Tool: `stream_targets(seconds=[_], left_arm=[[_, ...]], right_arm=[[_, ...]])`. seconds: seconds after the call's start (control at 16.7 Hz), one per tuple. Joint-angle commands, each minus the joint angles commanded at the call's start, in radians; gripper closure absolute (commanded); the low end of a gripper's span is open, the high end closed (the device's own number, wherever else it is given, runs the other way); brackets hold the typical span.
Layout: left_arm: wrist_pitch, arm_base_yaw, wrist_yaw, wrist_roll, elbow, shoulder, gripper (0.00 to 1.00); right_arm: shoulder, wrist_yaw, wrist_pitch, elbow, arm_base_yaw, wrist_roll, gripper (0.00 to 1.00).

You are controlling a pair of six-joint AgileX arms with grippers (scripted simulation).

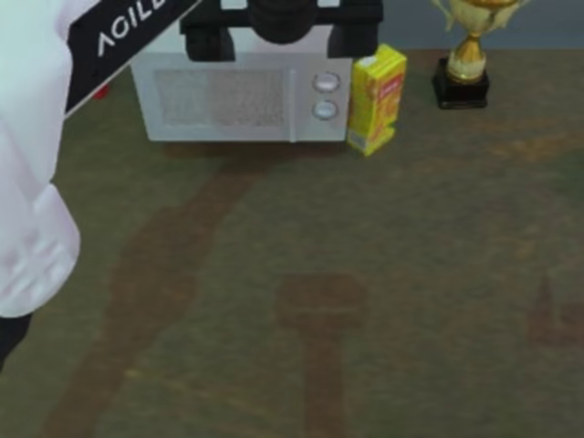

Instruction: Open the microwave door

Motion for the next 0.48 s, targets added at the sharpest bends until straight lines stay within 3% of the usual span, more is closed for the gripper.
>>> stream_targets(seconds=[0.48], left_arm=[[0.043,0.013,0.006,0.013,-0.017,0.024,0.00]], right_arm=[[0.000,0.000,0.000,0.000,0.000,0.000,0.00]])
